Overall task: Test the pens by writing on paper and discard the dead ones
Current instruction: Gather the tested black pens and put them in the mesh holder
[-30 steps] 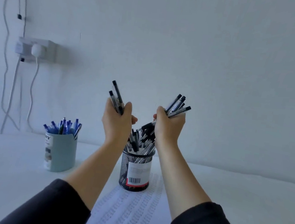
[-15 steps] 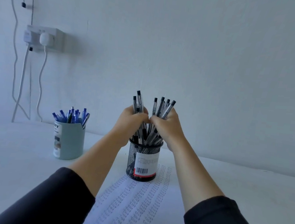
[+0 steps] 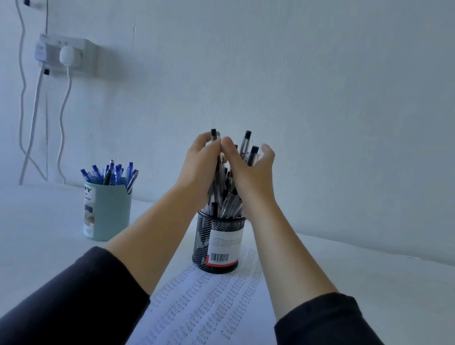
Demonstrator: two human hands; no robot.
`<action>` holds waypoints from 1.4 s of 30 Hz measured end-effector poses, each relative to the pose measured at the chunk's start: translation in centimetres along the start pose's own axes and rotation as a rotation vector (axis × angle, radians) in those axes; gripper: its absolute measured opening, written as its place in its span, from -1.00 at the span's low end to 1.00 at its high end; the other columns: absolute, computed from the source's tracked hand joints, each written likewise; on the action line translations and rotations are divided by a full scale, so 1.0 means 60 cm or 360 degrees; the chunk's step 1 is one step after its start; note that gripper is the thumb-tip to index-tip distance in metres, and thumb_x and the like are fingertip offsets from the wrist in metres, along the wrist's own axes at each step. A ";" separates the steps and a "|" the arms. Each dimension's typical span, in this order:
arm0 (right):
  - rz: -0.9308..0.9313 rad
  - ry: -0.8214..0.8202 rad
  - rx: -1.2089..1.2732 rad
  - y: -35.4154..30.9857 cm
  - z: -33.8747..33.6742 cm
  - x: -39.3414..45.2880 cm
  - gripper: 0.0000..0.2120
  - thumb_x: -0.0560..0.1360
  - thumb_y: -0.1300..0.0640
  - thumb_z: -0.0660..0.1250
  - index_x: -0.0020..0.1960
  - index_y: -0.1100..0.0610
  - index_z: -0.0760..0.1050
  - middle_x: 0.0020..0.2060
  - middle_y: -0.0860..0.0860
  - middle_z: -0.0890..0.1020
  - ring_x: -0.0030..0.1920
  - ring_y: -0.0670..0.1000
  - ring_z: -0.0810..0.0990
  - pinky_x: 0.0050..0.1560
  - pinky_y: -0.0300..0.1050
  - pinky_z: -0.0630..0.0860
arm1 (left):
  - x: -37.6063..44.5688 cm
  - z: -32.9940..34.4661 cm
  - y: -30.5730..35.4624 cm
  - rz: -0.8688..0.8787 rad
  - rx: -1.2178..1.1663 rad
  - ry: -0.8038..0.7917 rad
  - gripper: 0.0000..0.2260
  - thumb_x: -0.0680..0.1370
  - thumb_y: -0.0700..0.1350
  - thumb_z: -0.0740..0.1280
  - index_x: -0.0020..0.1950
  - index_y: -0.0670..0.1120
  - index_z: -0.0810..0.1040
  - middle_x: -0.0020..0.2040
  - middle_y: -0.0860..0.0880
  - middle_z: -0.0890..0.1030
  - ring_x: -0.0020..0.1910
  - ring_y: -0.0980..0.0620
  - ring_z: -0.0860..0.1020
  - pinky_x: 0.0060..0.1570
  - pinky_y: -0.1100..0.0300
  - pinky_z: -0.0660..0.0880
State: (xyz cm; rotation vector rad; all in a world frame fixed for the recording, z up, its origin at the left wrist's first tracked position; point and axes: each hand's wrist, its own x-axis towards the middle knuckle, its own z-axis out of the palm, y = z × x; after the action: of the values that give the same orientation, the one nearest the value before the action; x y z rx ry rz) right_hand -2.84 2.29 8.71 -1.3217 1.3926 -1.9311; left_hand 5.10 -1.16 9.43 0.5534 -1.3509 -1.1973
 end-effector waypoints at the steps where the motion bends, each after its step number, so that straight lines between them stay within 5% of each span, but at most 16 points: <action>1: 0.0011 -0.0042 -0.0007 0.002 -0.005 0.000 -0.03 0.36 -0.24 0.42 0.54 -0.01 -0.06 0.46 0.09 0.27 0.40 0.12 0.34 0.27 0.03 0.40 | 0.000 -0.003 -0.003 -0.0024 0.0021 -0.0028 -0.68 0.55 -0.03 0.20 0.29 -0.03 0.44 0.24 -0.18 0.52 0.15 -0.13 0.53 -0.04 0.02 0.54; 5: 0.0023 -0.0251 0.0049 0.013 -0.023 -0.015 0.02 0.26 -0.35 0.26 0.56 -0.02 -0.11 0.53 0.06 0.11 0.50 0.11 0.16 0.38 0.12 0.23 | -0.012 -0.010 -0.012 -0.0080 0.0110 -0.0114 -0.45 0.34 0.29 0.26 0.25 0.07 0.52 0.31 -0.07 0.50 0.31 -0.11 0.44 0.30 -0.17 0.37; 7: 0.0080 -0.0279 0.0156 0.021 -0.025 -0.015 -0.10 0.36 -0.37 0.11 0.56 -0.03 -0.11 0.54 -0.01 0.05 0.52 0.06 0.07 0.42 0.12 0.12 | -0.015 -0.011 -0.014 -0.0126 0.0120 -0.0057 -0.54 0.45 0.34 0.17 0.21 0.14 0.54 0.36 -0.10 0.45 0.35 -0.14 0.41 0.32 -0.20 0.33; 9: 0.0157 -0.0234 0.0184 0.029 -0.015 -0.009 -0.27 0.50 -0.36 -0.02 0.55 -0.02 -0.02 0.49 -0.07 0.16 0.48 0.00 0.14 0.41 0.06 0.13 | -0.013 -0.010 -0.018 -0.0137 0.0184 -0.0016 -0.64 0.56 0.23 0.08 0.21 0.16 0.53 0.36 -0.13 0.45 0.35 -0.14 0.41 0.33 -0.17 0.34; 12: 0.0067 -0.0075 -0.0002 0.028 0.007 -0.005 -0.60 0.59 -0.19 0.09 0.36 -0.04 0.23 0.05 -0.08 0.39 0.08 -0.02 0.40 0.05 -0.06 0.40 | -0.010 -0.005 -0.014 -0.0097 0.0118 0.0029 -0.72 0.60 -0.07 0.12 0.23 0.08 0.51 0.19 -0.11 0.57 0.18 -0.07 0.54 0.18 -0.04 0.50; 14: 0.0020 0.0046 -0.0072 0.021 0.017 -0.003 -0.62 0.61 0.02 0.15 0.40 0.05 0.24 0.00 -0.07 0.38 -0.01 -0.03 0.42 -0.03 -0.11 0.40 | -0.007 0.000 -0.003 -0.0081 0.0093 0.0022 -0.66 0.56 -0.25 0.12 0.25 0.01 0.50 0.00 -0.11 0.60 -0.05 -0.07 0.60 -0.08 0.05 0.58; 17: -0.0048 0.0150 0.0044 0.010 0.013 -0.003 -0.60 0.60 0.09 0.16 0.42 0.07 0.24 -0.05 -0.06 0.47 -0.07 -0.05 0.48 -0.09 -0.16 0.42 | -0.002 0.001 0.008 0.0005 0.0169 -0.0024 -0.60 0.48 -0.37 0.09 0.12 -0.01 0.57 0.05 -0.18 0.62 -0.06 -0.24 0.60 -0.01 -0.12 0.58; 20: -0.0049 -0.0055 -0.0084 0.009 -0.013 -0.007 -0.49 0.57 -0.05 0.23 0.46 0.02 0.19 0.27 0.04 0.44 0.06 -0.10 0.42 0.02 -0.17 0.35 | -0.003 -0.001 0.008 -0.0025 0.0472 -0.0067 -0.67 0.54 -0.29 0.15 0.19 -0.03 0.56 0.04 -0.16 0.57 -0.07 -0.11 0.50 -0.05 0.00 0.47; 23: 0.0032 -0.0454 -0.0133 0.024 -0.049 -0.009 -0.11 0.38 -0.32 0.33 0.54 -0.09 -0.02 0.48 0.06 0.23 0.30 -0.09 0.27 0.20 -0.08 0.20 | -0.003 -0.015 -0.002 -0.0312 0.0635 -0.0192 -0.62 0.63 0.05 0.14 0.43 -0.02 0.38 0.38 -0.07 0.40 0.37 -0.09 0.35 0.25 0.03 0.27; 25: 0.0036 -0.0627 -0.0249 0.044 -0.058 -0.011 0.11 0.22 -0.33 0.47 0.54 -0.13 -0.12 0.50 0.08 0.19 0.46 0.02 0.21 0.34 0.02 0.18 | 0.003 -0.034 -0.013 -0.0525 0.0582 -0.0221 -0.50 0.60 0.22 0.07 0.47 0.02 0.32 0.51 -0.09 0.26 0.47 -0.15 0.22 0.38 -0.14 0.09; 29: -0.0093 -0.0577 -0.0348 0.065 -0.042 -0.013 0.05 0.32 0.08 0.56 0.55 -0.07 -0.09 0.28 -0.06 0.40 0.32 -0.02 0.40 0.29 -0.08 0.33 | 0.008 -0.048 -0.031 -0.0718 0.0500 -0.0304 -0.51 0.56 0.29 0.07 0.26 -0.01 0.48 0.28 -0.05 0.52 0.31 -0.11 0.40 0.37 -0.31 0.00; 32: -0.0250 -0.0337 -0.0319 0.051 -0.026 -0.013 -0.31 0.39 0.12 0.51 0.42 -0.04 0.26 0.14 -0.11 0.38 0.15 -0.07 0.42 0.11 -0.13 0.43 | 0.015 -0.041 -0.030 -0.0598 0.0346 -0.0188 -0.52 0.57 0.24 0.13 0.20 -0.11 0.54 0.15 -0.09 0.60 0.14 -0.09 0.53 0.35 -0.16 0.27; 35: -0.0269 -0.0160 -0.0097 0.043 -0.022 -0.004 -0.62 0.38 0.13 0.51 0.14 0.05 0.50 0.00 0.00 0.57 0.01 0.02 0.58 -0.02 -0.09 0.54 | 0.018 -0.034 -0.017 -0.0495 0.0183 -0.0131 -0.61 0.60 0.12 0.14 -0.04 -0.15 0.59 -0.06 -0.18 0.64 -0.05 -0.16 0.60 0.18 -0.15 0.49; 38: -0.0146 -0.0291 -0.0139 0.046 -0.031 -0.004 -0.49 0.38 -0.03 0.49 0.28 -0.06 0.41 0.22 0.07 0.47 0.24 0.05 0.48 0.15 -0.06 0.46 | 0.017 -0.035 -0.016 -0.0480 0.0324 -0.0144 -0.64 0.58 0.16 0.17 0.05 -0.08 0.59 0.03 -0.15 0.64 0.02 -0.13 0.60 0.12 -0.10 0.50; 42: -0.0229 -0.0367 -0.0081 0.049 -0.035 -0.007 -0.48 0.51 -0.18 0.27 0.43 -0.12 0.29 0.41 -0.02 0.34 0.41 -0.05 0.29 0.29 -0.13 0.28 | 0.013 -0.043 -0.027 -0.0549 0.0417 -0.0169 -0.63 0.52 0.23 0.17 0.15 0.04 0.54 0.21 -0.08 0.56 0.25 -0.13 0.48 0.31 -0.23 0.27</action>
State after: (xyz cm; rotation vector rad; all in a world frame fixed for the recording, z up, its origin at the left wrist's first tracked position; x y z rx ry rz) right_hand -5.01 2.47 5.81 -1.6511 1.2716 -1.7723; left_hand 6.80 -3.28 7.79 0.9506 -1.5575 -1.3476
